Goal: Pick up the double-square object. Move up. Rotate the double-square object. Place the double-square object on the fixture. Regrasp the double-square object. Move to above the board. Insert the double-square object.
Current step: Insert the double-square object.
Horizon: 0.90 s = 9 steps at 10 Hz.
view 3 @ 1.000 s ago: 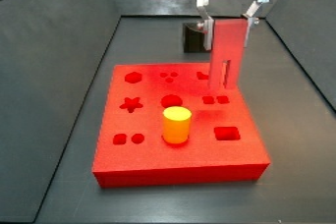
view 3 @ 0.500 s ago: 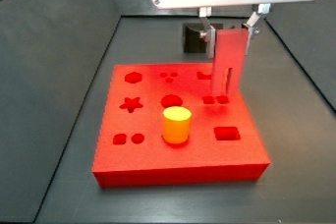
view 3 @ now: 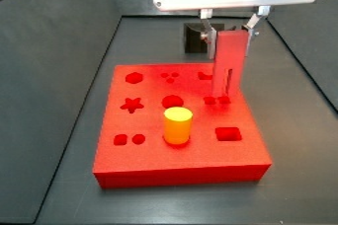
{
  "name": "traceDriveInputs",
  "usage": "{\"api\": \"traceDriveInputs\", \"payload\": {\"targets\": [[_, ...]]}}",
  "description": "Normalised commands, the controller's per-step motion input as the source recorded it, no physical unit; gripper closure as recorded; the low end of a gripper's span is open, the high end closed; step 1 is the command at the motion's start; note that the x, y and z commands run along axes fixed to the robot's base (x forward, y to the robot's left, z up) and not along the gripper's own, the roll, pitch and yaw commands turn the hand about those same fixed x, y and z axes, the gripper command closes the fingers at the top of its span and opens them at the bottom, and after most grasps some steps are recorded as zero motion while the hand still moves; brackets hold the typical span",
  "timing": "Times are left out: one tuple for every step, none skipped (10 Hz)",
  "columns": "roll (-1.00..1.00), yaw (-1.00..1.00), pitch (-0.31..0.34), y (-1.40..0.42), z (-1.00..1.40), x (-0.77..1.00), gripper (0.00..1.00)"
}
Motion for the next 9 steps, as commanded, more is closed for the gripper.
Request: {"api": "traceDriveInputs", "payload": {"targets": [[0.06, 0.03, 0.0, 0.0, -0.28, 0.0, 1.0], [0.06, 0.03, 0.0, 0.0, -0.33, 0.02, 1.0], [0.07, 0.03, 0.0, 0.0, -0.35, 0.01, 1.0], [0.07, 0.04, 0.0, 0.0, -0.36, 0.01, 1.0], [0.09, 0.06, 0.0, 0.0, -0.38, 0.02, 1.0], [0.1, 0.08, 0.0, 0.0, -0.39, 0.02, 1.0], [0.1, 0.09, 0.0, 0.0, -0.4, 0.04, 1.0], [0.18, 0.05, -0.059, -0.11, -0.51, -0.01, 1.0], [0.35, 0.0, -0.159, -0.3, -0.6, -0.17, 1.0]]}}
